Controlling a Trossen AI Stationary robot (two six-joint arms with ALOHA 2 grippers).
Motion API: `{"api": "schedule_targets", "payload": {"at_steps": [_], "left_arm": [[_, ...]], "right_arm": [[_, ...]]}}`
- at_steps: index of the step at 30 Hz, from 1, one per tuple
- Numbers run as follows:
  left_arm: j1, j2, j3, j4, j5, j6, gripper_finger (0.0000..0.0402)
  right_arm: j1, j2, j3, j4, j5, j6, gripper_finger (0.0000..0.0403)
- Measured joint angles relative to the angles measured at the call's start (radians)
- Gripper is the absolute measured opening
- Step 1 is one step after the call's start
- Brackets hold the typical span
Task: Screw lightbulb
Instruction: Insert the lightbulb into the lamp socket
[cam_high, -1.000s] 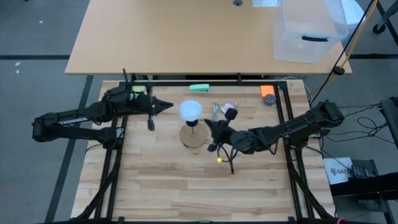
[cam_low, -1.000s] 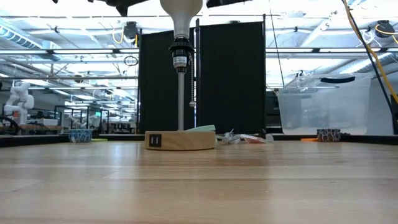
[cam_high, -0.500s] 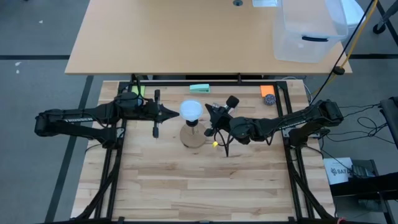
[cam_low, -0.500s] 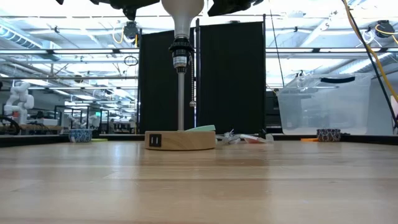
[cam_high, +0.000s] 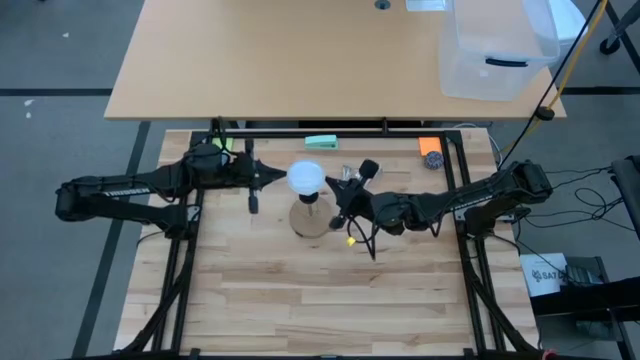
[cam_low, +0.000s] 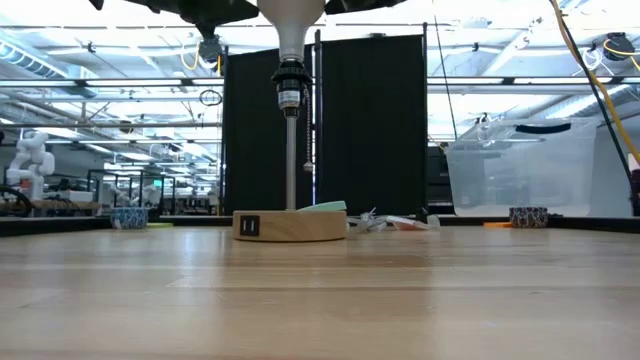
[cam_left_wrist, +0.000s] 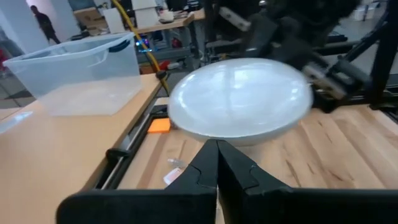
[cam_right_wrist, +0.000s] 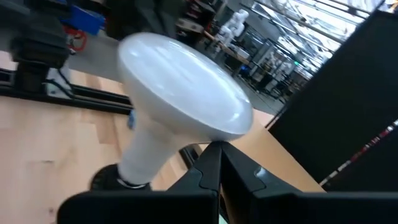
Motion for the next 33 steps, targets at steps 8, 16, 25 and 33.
{"api": "schedule_targets", "payload": {"at_steps": [8,16,25,33], "left_arm": [[0.023,0.001,0.0,0.006,-0.042,-0.005,0.0],[0.065,-0.009,0.0,0.0,-0.046,-0.001,0.0],[0.042,-0.072,0.001,-0.003,0.031,0.002,0.0],[-0.042,-0.057,0.002,-0.01,0.145,0.001,0.0]], "right_arm": [[0.051,0.0,0.0,-0.005,-0.018,-0.013,0.0],[0.075,0.0,0.001,-0.051,-0.008,0.03,0.0],[0.046,0.0,0.001,-0.065,0.083,0.038,0.0],[-0.016,0.0,0.001,0.008,0.076,-0.019,0.0]]}}
